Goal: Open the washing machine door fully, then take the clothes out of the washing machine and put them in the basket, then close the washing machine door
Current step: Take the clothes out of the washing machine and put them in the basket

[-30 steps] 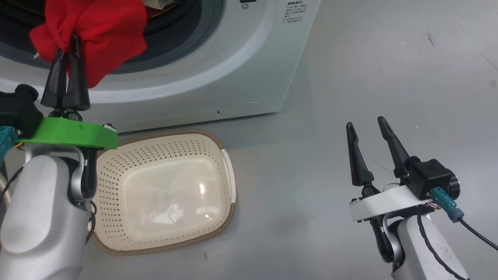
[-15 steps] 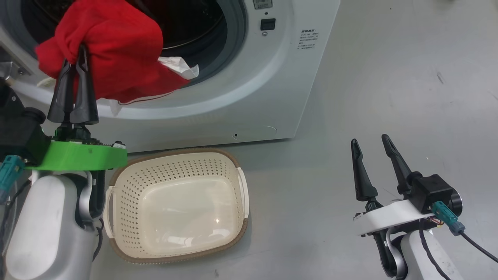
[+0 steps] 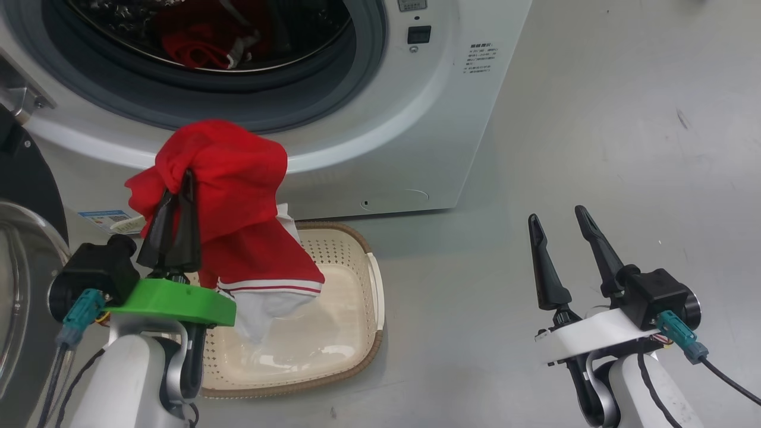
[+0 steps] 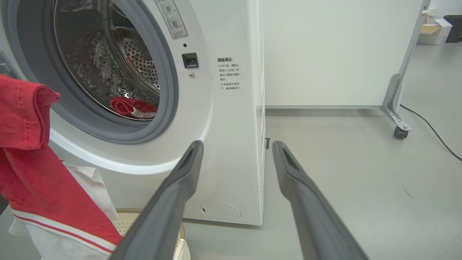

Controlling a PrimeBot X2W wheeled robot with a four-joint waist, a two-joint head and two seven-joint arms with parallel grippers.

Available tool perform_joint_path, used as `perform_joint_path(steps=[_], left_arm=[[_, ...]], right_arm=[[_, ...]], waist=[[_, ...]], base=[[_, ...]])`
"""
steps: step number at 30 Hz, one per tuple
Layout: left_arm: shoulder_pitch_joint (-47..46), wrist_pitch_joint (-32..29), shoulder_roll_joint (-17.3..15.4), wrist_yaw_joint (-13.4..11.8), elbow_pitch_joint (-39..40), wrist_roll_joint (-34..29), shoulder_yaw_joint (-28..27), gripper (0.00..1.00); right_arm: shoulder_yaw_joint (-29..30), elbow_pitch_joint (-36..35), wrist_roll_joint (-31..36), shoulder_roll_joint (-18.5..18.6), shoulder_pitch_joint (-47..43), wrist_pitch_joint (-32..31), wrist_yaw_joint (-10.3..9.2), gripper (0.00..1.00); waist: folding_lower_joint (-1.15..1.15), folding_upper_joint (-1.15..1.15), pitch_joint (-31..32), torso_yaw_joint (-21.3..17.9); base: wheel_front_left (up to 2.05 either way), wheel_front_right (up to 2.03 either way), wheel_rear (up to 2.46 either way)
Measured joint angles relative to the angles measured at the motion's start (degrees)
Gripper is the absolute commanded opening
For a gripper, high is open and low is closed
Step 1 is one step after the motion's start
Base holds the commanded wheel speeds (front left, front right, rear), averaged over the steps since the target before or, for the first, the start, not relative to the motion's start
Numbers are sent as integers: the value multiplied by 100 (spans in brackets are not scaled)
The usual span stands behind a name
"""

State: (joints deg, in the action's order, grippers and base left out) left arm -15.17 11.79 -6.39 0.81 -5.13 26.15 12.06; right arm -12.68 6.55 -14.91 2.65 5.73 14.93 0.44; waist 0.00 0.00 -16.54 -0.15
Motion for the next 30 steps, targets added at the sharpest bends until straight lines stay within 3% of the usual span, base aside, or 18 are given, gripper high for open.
perform_joint_path(steps=[17, 30], left_arm=[[171, -878, 113, 144, -1673, 412, 288, 0], [-923, -1536, 158, 151, -2921, 477, 299, 0]], right_arm=[[-218, -232, -70, 1, 226, 0, -1, 100], [-467, -386, -70, 7, 705, 0, -1, 100]], waist=[[0, 0, -558, -276], [0, 0, -1346, -537]], base=[[0, 0, 0], [0, 0, 0]])
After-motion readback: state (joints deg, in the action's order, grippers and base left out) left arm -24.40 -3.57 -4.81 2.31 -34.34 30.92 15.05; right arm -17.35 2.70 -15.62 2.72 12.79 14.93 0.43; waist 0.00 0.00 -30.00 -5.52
